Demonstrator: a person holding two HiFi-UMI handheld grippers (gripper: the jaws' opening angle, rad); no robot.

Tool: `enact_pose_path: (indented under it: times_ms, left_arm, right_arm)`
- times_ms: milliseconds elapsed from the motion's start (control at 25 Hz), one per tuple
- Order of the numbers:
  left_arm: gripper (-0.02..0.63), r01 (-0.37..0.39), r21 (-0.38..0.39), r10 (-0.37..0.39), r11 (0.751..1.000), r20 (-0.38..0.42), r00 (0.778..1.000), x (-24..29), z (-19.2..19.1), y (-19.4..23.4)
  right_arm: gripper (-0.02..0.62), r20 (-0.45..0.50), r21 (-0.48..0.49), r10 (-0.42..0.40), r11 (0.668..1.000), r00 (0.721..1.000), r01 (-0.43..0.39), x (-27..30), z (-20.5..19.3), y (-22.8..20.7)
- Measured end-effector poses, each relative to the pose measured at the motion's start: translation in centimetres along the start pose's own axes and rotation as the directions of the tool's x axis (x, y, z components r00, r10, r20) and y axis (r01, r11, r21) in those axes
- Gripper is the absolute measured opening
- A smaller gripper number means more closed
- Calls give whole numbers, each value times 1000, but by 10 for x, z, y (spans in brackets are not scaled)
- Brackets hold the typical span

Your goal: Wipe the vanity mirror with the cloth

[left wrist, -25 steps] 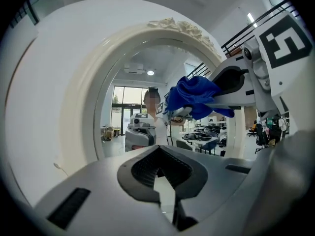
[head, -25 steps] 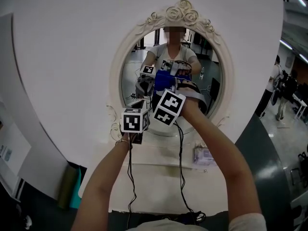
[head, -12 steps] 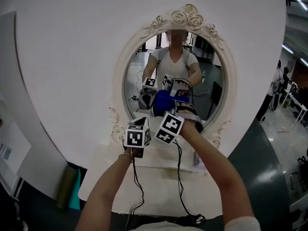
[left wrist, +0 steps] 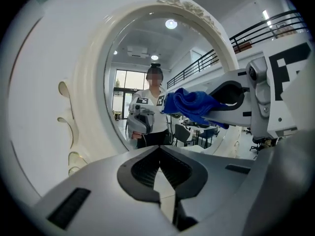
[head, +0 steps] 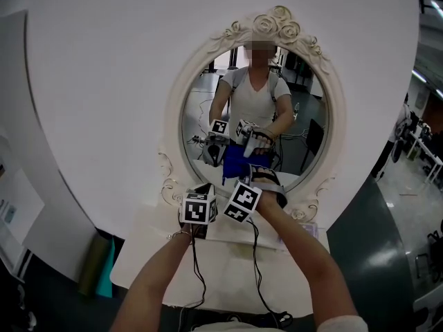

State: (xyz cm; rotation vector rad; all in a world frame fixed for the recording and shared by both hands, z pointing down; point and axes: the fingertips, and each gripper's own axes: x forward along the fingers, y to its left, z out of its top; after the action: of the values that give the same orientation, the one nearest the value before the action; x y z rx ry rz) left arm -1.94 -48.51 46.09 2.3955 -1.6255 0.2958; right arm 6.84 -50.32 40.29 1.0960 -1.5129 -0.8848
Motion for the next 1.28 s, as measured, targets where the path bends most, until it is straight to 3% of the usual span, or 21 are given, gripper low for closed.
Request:
enact_pose_path:
  times_ms: [200, 720, 1280]
  left_arm:
    - [9, -4, -4, 4, 1000, -27, 1000, 1, -20, -1]
    - [9, 0, -30, -2, 1000, -90, 996, 2, -64, -1]
    - [9, -28, -92, 13, 995, -163, 987, -3, -116, 11]
  right_arm:
    - [67, -1, 29, 73, 997, 997, -73, 8, -6, 29]
    - [67, -13, 29, 169, 985, 986, -168, 27, -14, 93]
    - [67, -27, 112, 349, 932, 937, -344, 47, -24, 163]
